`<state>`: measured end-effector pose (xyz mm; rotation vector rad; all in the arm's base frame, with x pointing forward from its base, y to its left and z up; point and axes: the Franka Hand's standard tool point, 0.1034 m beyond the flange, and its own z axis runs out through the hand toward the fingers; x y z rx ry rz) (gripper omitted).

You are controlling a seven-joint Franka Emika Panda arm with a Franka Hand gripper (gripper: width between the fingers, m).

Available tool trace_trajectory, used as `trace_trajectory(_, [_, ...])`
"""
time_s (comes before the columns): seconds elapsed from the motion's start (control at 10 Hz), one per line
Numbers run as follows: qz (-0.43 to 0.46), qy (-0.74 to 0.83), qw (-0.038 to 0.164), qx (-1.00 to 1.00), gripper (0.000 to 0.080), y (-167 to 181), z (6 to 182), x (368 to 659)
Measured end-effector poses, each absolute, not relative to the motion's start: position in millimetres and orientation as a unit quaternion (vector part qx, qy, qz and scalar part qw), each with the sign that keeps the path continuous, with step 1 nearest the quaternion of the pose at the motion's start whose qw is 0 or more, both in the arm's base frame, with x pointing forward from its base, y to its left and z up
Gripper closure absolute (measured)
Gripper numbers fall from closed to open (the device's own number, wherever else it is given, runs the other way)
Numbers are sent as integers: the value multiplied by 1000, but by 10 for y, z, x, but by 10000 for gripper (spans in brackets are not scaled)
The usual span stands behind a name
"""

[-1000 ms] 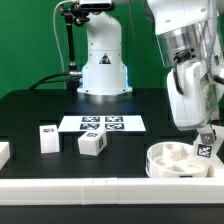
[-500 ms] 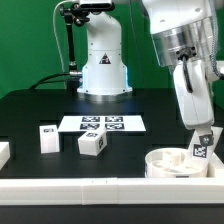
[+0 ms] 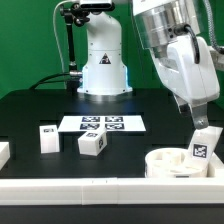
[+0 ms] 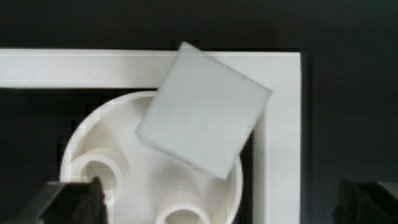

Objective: Assemble stool

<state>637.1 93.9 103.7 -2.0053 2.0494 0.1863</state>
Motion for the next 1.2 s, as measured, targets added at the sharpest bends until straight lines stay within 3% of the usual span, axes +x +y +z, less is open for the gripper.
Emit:
trace_trajectory(0.2, [65, 694, 130, -705, 150, 940, 1027, 6355])
trace_trajectory(0.3, [75, 631, 116, -764, 150, 928, 1013, 6291])
trace_trajectory(0.7, [55, 483, 128, -864, 150, 408, 1076, 6298])
trace_trajectory(1.2, [56, 428, 121, -894, 150, 395, 1055, 6260])
